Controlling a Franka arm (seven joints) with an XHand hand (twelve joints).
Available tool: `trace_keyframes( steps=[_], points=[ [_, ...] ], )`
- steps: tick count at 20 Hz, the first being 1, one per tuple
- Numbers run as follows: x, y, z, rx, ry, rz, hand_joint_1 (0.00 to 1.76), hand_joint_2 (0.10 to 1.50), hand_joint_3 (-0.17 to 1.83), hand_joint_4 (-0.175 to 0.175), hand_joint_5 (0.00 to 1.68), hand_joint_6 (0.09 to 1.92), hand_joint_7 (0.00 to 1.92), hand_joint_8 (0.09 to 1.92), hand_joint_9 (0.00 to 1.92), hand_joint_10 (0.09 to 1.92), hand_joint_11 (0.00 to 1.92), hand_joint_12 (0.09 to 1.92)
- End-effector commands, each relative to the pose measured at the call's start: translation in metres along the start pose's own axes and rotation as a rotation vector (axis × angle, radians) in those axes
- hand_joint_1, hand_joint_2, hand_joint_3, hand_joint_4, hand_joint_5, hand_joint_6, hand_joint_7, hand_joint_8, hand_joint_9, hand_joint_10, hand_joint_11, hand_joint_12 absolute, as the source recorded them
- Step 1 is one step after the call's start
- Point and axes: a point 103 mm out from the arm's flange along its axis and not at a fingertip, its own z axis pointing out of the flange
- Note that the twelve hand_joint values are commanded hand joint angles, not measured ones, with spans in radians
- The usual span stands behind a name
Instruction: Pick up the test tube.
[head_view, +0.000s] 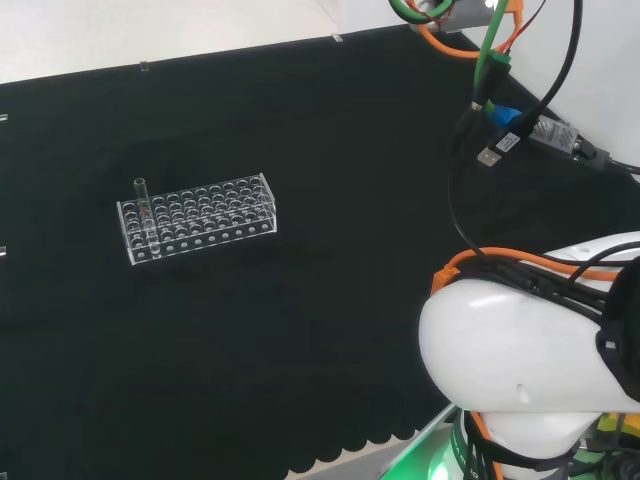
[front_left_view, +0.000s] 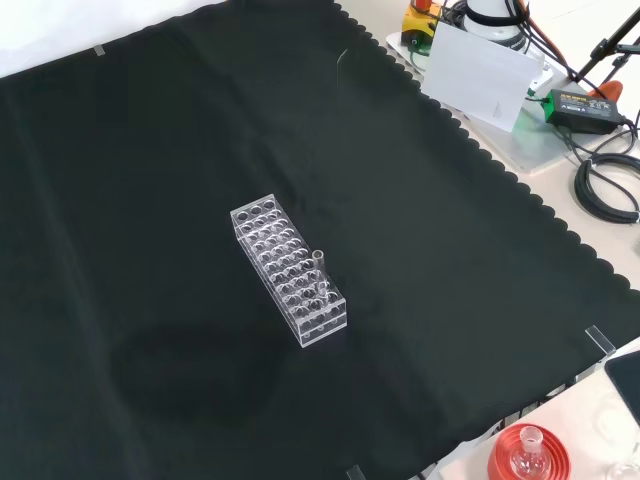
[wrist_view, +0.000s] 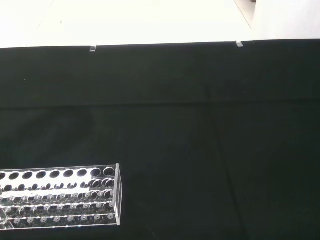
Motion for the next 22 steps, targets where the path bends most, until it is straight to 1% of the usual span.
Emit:
trace_keyframes(
  steps=[1, 4, 7, 9, 10, 13, 16, 20, 22],
  points=[
    [-0.001, 0.000, 0.000, -0.009, -0.006, 0.000, 0.65, 0.72, 0.52, -0.040, 0.13, 0.35, 0.19, 0.79, 0.19, 0.90, 0.00, 1.37],
    [0.000, 0.000, 0.000, -0.011, -0.008, -0.002, 0.65, 0.76, 0.45, -0.040, 0.15, 0.28, 0.16, 0.82, 0.16, 0.95, 0.00, 1.39],
    [0.001, -0.001, 0.000, -0.012, -0.006, -0.006, 0.65, 0.76, 0.44, -0.040, 0.16, 0.26, 0.16, 0.83, 0.16, 0.96, 0.00, 1.40],
    [0.001, 0.000, -0.001, -0.007, 0.007, -0.010, 0.65, 0.76, 0.44, -0.040, 0.16, 0.26, 0.16, 0.83, 0.16, 0.96, 0.00, 1.40],
    [0.000, 0.001, 0.000, -0.006, 0.027, -0.014, 0.65, 0.76, 0.43, -0.040, 0.16, 0.26, 0.16, 0.83, 0.16, 0.96, 0.00, 1.40],
    [-0.006, 0.005, 0.004, 0.008, 0.146, -0.030, 0.65, 0.76, 0.43, -0.040, 0.16, 0.25, 0.16, 0.83, 0.16, 0.96, 0.00, 1.40],
    [-0.011, 0.012, 0.014, 0.027, 0.236, -0.030, 0.65, 0.77, 0.43, -0.040, 0.16, 0.24, 0.17, 0.83, 0.17, 0.96, 0.00, 1.41],
    [-0.012, 0.022, 0.027, 0.036, 0.305, -0.037, 0.66, 0.77, 0.42, -0.042, 0.17, 0.23, 0.17, 0.83, 0.18, 0.96, 0.00, 1.43],
    [-0.011, 0.026, 0.032, 0.038, 0.320, -0.041, 0.67, 0.77, 0.41, -0.044, 0.18, 0.23, 0.18, 0.84, 0.18, 0.96, 0.00, 1.43]
  ],
)
